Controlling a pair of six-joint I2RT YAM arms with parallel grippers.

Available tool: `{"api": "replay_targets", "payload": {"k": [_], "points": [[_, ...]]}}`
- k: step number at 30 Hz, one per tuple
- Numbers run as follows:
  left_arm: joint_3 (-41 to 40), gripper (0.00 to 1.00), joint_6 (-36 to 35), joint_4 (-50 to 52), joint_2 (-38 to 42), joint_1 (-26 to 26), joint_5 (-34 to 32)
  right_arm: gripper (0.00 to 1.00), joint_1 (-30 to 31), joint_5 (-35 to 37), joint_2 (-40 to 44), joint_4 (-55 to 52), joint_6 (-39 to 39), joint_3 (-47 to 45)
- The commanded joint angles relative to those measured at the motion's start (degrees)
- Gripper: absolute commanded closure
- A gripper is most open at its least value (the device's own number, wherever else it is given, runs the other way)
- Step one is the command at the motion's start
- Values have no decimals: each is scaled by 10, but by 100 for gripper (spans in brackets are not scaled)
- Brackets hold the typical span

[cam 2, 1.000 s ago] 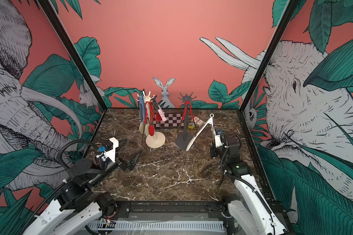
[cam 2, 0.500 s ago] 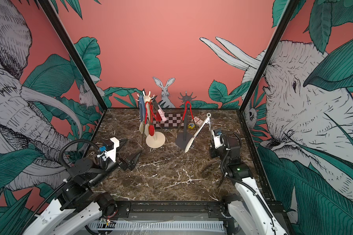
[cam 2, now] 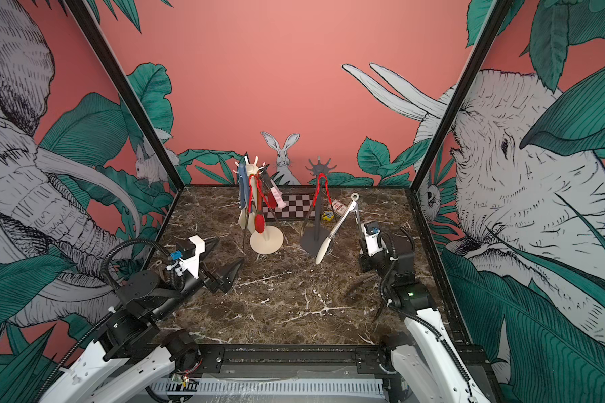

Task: Hang food tongs on kitchen utensil racks
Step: Pick up the food tongs from the center of the board.

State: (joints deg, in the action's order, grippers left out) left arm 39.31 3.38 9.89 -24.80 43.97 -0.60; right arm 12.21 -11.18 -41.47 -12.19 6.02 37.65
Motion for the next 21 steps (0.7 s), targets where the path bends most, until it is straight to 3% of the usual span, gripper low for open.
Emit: {"api": "replay_targets", "payload": {"k": [1, 21], "points": [[1, 1, -6, -10, 5, 0, 8, 100, -3, -33, 16, 55, 15, -1], [1, 0, -5, 5, 20, 0, 14, 100, -3, -123, 2, 92, 33, 29]]}}
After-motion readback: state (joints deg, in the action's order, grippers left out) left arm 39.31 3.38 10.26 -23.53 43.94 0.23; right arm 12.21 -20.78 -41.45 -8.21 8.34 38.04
